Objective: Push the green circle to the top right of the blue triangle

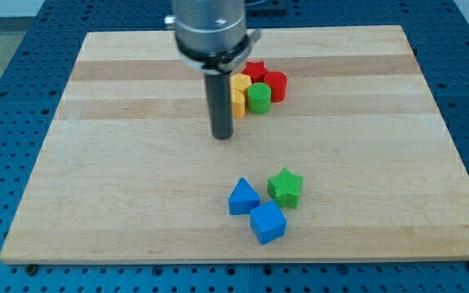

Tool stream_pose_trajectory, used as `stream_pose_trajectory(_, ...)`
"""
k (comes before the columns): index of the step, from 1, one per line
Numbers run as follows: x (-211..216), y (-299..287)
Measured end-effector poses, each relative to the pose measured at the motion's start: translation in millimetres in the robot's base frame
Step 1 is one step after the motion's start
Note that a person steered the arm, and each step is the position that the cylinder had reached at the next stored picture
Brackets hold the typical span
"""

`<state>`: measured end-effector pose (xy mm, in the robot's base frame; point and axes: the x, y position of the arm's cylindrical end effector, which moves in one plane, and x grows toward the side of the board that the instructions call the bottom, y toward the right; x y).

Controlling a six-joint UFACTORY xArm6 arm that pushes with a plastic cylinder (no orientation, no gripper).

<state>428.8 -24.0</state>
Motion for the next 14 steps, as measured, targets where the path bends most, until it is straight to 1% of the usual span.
stream_pose_trajectory(1, -37.3, 7.7)
stream_pose_trajectory(2, -64.7, 9.0)
stream_pose_trajectory(3, -82.7, 59.1)
stream_pose_trajectory(4, -81.2, 94.9)
stream_pose_trajectory(5, -60.3, 92.4)
stream_pose_trajectory(6, -78.3, 55.0)
stream_pose_trajectory(7, -69.3, 35.0)
stream_pose_trajectory(8, -40.6, 29.0)
stream_pose_trajectory(10, 33.2, 27.7)
stream_pose_trajectory(12, 3.6, -36.0)
stream_pose_trajectory(13, 33.7, -57.8)
stream_pose_trajectory(14, 49.7, -24.1)
